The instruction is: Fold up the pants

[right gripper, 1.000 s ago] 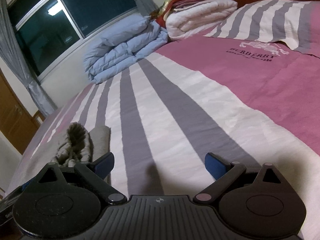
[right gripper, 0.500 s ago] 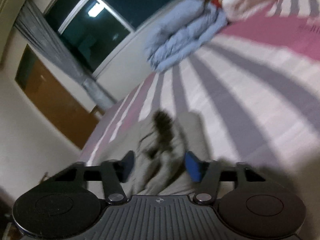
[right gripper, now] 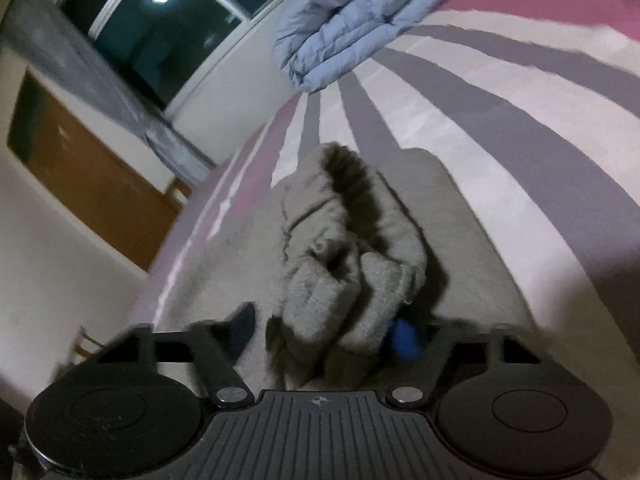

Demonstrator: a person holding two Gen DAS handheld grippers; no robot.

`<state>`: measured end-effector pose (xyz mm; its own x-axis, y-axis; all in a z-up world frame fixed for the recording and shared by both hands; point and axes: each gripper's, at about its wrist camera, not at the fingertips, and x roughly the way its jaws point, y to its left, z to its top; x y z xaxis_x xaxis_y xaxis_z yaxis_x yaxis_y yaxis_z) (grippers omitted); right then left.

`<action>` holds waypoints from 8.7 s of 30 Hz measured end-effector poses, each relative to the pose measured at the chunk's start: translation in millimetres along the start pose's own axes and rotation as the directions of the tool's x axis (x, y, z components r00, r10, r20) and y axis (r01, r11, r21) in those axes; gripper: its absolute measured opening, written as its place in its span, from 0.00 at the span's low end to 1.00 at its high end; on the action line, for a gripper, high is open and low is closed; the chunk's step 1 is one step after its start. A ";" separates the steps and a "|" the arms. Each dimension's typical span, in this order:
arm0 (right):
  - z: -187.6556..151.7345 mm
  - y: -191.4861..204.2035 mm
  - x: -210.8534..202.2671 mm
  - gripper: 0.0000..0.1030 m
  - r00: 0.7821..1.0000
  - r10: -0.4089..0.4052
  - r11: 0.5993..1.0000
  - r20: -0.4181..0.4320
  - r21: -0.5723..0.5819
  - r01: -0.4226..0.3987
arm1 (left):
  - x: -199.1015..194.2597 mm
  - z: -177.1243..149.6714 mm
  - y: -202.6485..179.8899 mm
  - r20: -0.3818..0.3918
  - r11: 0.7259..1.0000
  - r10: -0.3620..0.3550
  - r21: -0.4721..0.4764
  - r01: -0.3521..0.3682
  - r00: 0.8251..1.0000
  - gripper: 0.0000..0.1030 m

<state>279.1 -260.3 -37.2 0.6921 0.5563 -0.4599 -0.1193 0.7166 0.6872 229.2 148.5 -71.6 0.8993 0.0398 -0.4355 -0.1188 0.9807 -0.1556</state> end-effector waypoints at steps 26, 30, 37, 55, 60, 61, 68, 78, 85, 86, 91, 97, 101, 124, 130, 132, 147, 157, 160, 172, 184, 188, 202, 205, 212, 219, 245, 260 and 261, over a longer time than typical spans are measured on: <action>-6.0 -19.0 -57.4 0.80 0.986 -0.069 0.987 0.153 -0.133 0.090 | -20.3 -7.6 -25.1 0.017 0.997 0.026 0.072 -0.027 1.000 0.82; -38.4 -9.0 -98.4 0.84 0.960 -0.120 0.953 0.252 -0.243 0.183 | -38.1 -17.7 -48.2 0.019 0.993 0.008 0.116 -0.011 1.000 0.82; -65.2 -6.2 -102.6 0.91 0.954 -0.134 0.945 0.269 -0.254 0.205 | -57.8 -39.9 -80.5 -0.006 0.984 -0.054 0.167 0.054 0.999 0.83; -52.2 -37.9 -88.5 0.92 0.952 -0.228 0.957 0.204 -0.135 0.258 | -11.2 -40.3 -98.2 -0.024 0.964 0.095 0.252 -0.086 0.995 0.82; -49.9 -44.1 -96.3 0.92 0.951 -0.219 0.966 0.216 -0.090 0.243 | -27.9 -41.8 -93.2 -0.021 0.948 0.077 0.310 -0.067 0.997 0.82; -49.2 -45.3 -99.0 0.92 0.952 -0.214 0.968 0.221 -0.082 0.237 | -31.3 -40.7 -92.7 -0.023 0.947 0.073 0.315 -0.062 0.997 0.82; -42.4 -54.0 -114.9 0.92 0.945 -0.193 0.979 0.264 -0.017 0.205 | -52.9 -36.1 -68.4 0.001 0.948 0.167 0.276 -0.161 0.986 0.78; -28.3 -30.7 -81.1 0.81 0.981 0.054 0.996 0.188 -0.080 -0.040 | -33.2 -4.3 -26.2 0.053 0.991 0.116 0.054 -0.119 0.992 0.88; -15.7 -49.4 -33.1 0.58 0.994 0.054 0.997 0.098 0.054 -0.060 | -12.3 -8.2 -8.4 0.043 0.998 0.054 0.006 -0.055 0.998 0.90; -13.9 -49.9 -29.2 0.58 0.994 0.043 0.997 0.098 0.059 -0.048 | -10.0 -9.2 -6.8 0.021 0.998 0.064 -0.015 -0.063 0.998 0.90; -6.3 -46.2 -9.9 0.54 0.996 0.024 0.997 0.084 0.071 -0.030 | -8.2 -10.5 -2.2 0.006 0.997 0.063 -0.042 -0.063 0.998 0.90; -8.7 -41.3 -45.1 0.41 0.973 0.075 0.994 0.220 0.061 -0.090 | -9.2 -12.3 -1.7 0.008 0.997 0.065 -0.040 -0.065 0.998 0.91; -17.6 -66.1 -26.6 0.42 0.992 0.013 0.994 0.128 0.110 -0.027 | -9.9 -12.4 -2.2 0.002 0.997 0.065 -0.034 -0.065 0.998 0.91; -47.5 -32.2 -78.5 0.96 0.973 -0.115 0.990 0.200 -0.057 0.128 | -9.9 -16.0 2.2 -0.028 0.997 0.037 -0.067 -0.039 0.999 0.92; -35.6 -35.6 -85.8 0.97 0.975 -0.025 0.999 0.222 -0.028 0.032 | -12.2 -5.5 2.5 -0.022 0.980 -0.149 -0.133 0.145 0.989 0.92; -17.4 -43.3 -82.4 0.97 0.979 -0.017 1.000 0.201 -0.017 0.021 | -1.2 2.4 -4.4 -0.040 0.957 -0.257 -0.147 0.249 0.966 0.92; 41.7 -76.4 10.1 0.77 0.976 0.139 0.989 -0.169 0.083 -0.126 | 148.0 16.5 -28.4 -0.294 0.706 -0.691 -0.470 0.530 0.660 0.60; 63.5 -48.9 18.6 0.54 0.959 0.234 0.970 -0.162 -0.027 -0.241 | 151.6 23.2 -16.5 -0.117 0.570 -0.772 -0.562 0.599 0.625 0.23; 83.5 -25.1 29.1 0.52 0.955 0.270 0.957 -0.127 -0.075 -0.280 | 154.8 50.1 -10.1 -0.072 0.569 -0.765 -0.540 0.620 0.640 0.23; 136.9 -25.7 164.5 0.74 0.990 -0.038 0.996 -0.135 -0.080 0.028 | 218.5 89.4 -5.2 -0.289 0.926 -0.367 -0.204 0.318 0.884 0.80; 104.3 -13.4 107.5 0.79 0.999 -0.018 0.980 -0.037 -0.201 0.010 | 136.2 70.1 -23.3 -0.123 0.986 -0.166 -0.010 0.166 0.978 0.93; 53.8 -11.4 50.9 1.00 0.994 -0.057 0.936 0.095 -0.341 0.087 | 74.9 39.7 -19.5 -0.090 0.994 -0.105 -0.007 0.105 0.990 0.94; -89.3 29.8 -95.3 1.00 0.957 -0.088 0.871 0.276 -0.444 0.208 | -118.8 -16.4 -76.1 0.124 0.986 -0.152 0.093 0.141 0.980 0.94; -106.5 44.4 -111.5 1.00 0.947 -0.081 0.837 0.311 -0.495 0.234 | -129.3 -24.1 -91.4 0.096 0.977 -0.173 0.139 0.158 0.980 0.94; -141.0 60.5 -134.8 1.00 0.950 -0.076 0.804 0.304 -0.544 0.239 | -159.0 -46.8 -110.3 0.093 0.971 -0.199 0.150 0.184 0.976 0.94; -172.8 78.0 -160.8 1.00 0.944 -0.033 0.760 0.327 -0.605 0.236 | -192.5 -63.0 -117.2 0.136 0.978 -0.195 0.095 0.184 0.971 0.94; -183.0 77.2 -163.0 1.00 0.939 -0.054 0.744 0.339 -0.614 0.265 | -202.9 -71.8 -108.5 0.184 0.981 -0.192 0.044 0.187 0.964 0.94; -176.6 70.7 -167.8 1.00 0.939 -0.038 0.766 0.342 -0.594 0.247 | -203.0 -72.6 -112.7 0.179 0.979 -0.203 0.066 0.194 0.963 0.94; -176.1 70.4 -167.9 1.00 0.939 -0.038 0.768 0.343 -0.591 0.247 | -202.9 -72.6 -113.0 0.178 0.979 -0.204 0.070 0.194 0.963 0.94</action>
<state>29.1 -229.2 -10.6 0.8983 0.3505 -0.2652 -0.3414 0.9364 0.0813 29.6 15.7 -30.0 0.9650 -0.1271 -0.2296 0.0875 0.9807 -0.1749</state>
